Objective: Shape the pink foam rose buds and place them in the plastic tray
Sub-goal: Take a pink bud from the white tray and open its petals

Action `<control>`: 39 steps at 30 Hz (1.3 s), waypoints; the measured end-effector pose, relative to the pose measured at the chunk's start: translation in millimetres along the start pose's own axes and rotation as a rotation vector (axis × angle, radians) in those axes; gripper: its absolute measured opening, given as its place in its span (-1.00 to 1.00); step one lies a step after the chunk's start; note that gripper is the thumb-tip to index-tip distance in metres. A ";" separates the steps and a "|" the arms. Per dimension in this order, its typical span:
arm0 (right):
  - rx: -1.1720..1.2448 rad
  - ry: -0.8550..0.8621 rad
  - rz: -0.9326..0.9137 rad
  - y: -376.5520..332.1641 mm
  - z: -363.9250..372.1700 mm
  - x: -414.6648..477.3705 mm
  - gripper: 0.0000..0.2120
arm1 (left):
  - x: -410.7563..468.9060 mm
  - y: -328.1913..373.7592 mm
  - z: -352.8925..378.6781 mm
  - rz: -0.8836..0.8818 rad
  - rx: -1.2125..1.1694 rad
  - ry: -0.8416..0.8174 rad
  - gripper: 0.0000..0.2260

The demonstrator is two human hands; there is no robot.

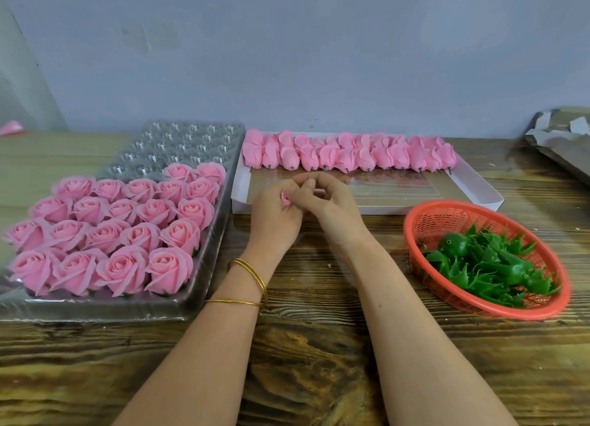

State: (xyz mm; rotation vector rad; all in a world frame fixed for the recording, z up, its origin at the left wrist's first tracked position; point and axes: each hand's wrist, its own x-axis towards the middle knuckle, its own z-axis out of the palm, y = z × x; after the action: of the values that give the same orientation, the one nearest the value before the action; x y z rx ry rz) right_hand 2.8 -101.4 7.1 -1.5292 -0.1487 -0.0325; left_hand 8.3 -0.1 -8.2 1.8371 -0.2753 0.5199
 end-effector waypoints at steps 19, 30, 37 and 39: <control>-0.002 -0.044 -0.060 3.7 1.4 2.8 -0.86 | -2.2 5.7 0.9 0.041 0.085 0.012 -0.67; 0.183 -0.018 0.022 3.8 0.6 5.9 -0.89 | 2.0 0.2 1.1 -0.033 0.025 0.097 -0.79; -0.022 -0.059 -0.073 6.9 1.7 3.9 -0.66 | 5.5 2.2 0.3 -0.091 -0.244 0.142 -0.64; -0.063 -0.087 -0.095 9.5 1.3 3.8 -0.62 | 5.5 2.2 2.2 -0.155 -0.320 0.143 -0.66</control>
State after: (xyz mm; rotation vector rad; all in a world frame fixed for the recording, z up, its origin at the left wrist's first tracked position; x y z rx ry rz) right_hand 7.6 -99.4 -1.9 -1.5866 -0.2921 -0.0474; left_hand 12.7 -2.5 -4.3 1.4891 -0.1103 0.4675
